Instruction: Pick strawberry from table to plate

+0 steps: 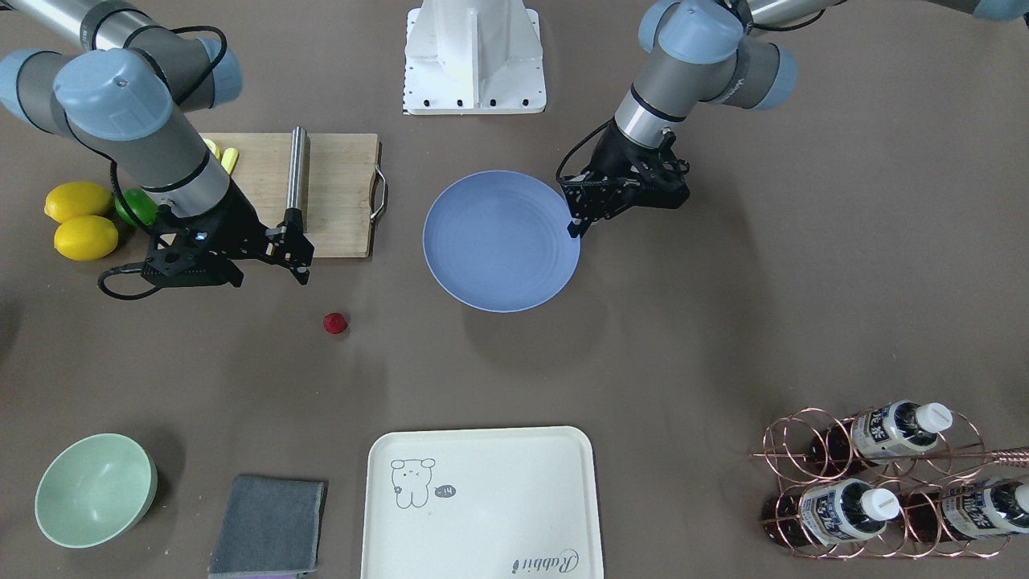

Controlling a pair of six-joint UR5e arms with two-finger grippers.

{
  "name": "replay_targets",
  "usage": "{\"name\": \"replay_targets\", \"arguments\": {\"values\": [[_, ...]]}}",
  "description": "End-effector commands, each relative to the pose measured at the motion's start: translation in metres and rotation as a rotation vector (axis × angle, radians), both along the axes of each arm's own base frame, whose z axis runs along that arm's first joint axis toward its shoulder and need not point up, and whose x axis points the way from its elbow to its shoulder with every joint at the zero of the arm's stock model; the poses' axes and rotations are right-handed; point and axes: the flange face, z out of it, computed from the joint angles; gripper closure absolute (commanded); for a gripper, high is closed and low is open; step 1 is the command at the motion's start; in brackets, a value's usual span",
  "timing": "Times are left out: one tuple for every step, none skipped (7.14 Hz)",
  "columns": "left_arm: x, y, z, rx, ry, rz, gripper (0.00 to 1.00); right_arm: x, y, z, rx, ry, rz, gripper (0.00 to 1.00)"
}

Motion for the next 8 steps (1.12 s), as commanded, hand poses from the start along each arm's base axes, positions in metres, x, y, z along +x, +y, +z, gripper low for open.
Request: {"name": "replay_targets", "arguments": {"values": [[0.016,0.015,0.003,0.010,-0.012,-0.019,1.00,-0.047,-0.020,-0.013,-0.009,0.019,0.011,0.00],[0.051,0.051,0.011,0.013,-0.034,-0.016,1.00,-0.052,-0.019,-0.010,-0.007,0.028,0.013,0.00],[0.070,0.065,0.016,0.030,-0.056,-0.032,1.00,-0.053,-0.020,-0.008,-0.009,0.031,0.012,0.00],[0.074,0.066,0.022,0.027,-0.068,-0.031,1.00,-0.054,-0.020,-0.006,-0.011,0.036,0.013,0.00],[0.074,0.064,0.025,0.026,-0.072,-0.033,0.94,-0.057,-0.023,-0.004,-0.015,0.040,0.013,0.00],[0.061,0.053,0.014,0.041,-0.027,-0.069,0.02,-0.058,-0.024,-0.001,-0.018,0.045,0.012,0.01],[0.045,0.033,0.015,0.044,-0.024,-0.103,0.01,-0.060,-0.026,-0.002,-0.013,0.047,0.014,0.02],[0.031,0.015,0.020,0.033,-0.032,-0.108,0.01,-0.074,-0.032,0.002,-0.019,0.060,0.011,0.02]]}}
